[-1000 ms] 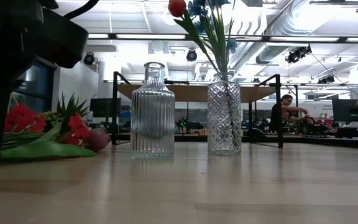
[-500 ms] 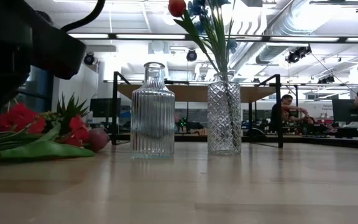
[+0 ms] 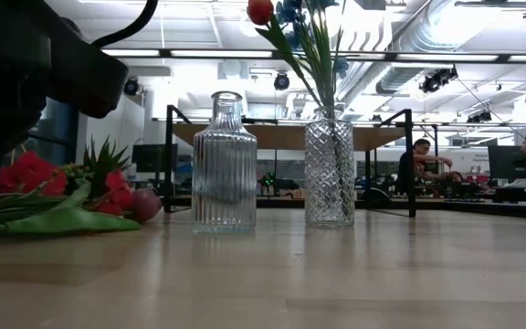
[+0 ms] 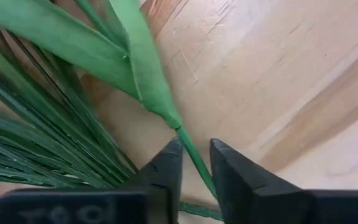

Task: Pick and place flowers into a vace then onto a shelf
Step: Put the red flower into the bottom transparent vase

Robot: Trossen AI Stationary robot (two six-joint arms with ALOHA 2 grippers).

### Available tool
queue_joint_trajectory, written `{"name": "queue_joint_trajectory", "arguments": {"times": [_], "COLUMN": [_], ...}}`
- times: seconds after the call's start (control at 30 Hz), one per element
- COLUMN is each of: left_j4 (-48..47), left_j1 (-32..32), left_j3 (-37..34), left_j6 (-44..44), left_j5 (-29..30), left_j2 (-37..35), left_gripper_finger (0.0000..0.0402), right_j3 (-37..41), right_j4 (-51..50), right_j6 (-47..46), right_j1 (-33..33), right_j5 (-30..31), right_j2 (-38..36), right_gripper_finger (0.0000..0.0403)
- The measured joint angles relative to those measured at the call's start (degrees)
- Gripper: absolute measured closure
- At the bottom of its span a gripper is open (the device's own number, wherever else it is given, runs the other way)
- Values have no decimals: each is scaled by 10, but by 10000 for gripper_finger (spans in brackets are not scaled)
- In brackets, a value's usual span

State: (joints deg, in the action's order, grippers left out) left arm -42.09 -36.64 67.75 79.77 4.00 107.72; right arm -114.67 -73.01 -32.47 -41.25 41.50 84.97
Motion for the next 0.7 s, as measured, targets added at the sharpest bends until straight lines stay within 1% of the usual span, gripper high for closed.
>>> {"name": "queue_joint_trajectory", "arguments": {"times": [0.2,0.23,0.3,0.37,0.53,0.7], "left_j4": [2,5,13,-1,-25,-29], "left_j1": [8,8,12,13,14,14], "left_j3": [0,0,0,-1,-1,0], "left_j6": [3,2,2,12,51,78], "left_j5": [-34,-37,-47,-50,-42,-33], "left_j2": [-2,-5,-6,-16,-35,-55], "left_gripper_finger": [365,372,372,372,370,371], "right_j3": [0,0,0,0,0,0], "right_j4": [0,0,0,0,0,0], "right_j6": [0,0,0,0,0,2], "right_j1": [0,0,0,0,0,0], "right_j5": [2,2,3,4,4,7], "right_j2": [0,0,0,0,0,0], "right_gripper_finger": [158,158,158,158,158,158]}}
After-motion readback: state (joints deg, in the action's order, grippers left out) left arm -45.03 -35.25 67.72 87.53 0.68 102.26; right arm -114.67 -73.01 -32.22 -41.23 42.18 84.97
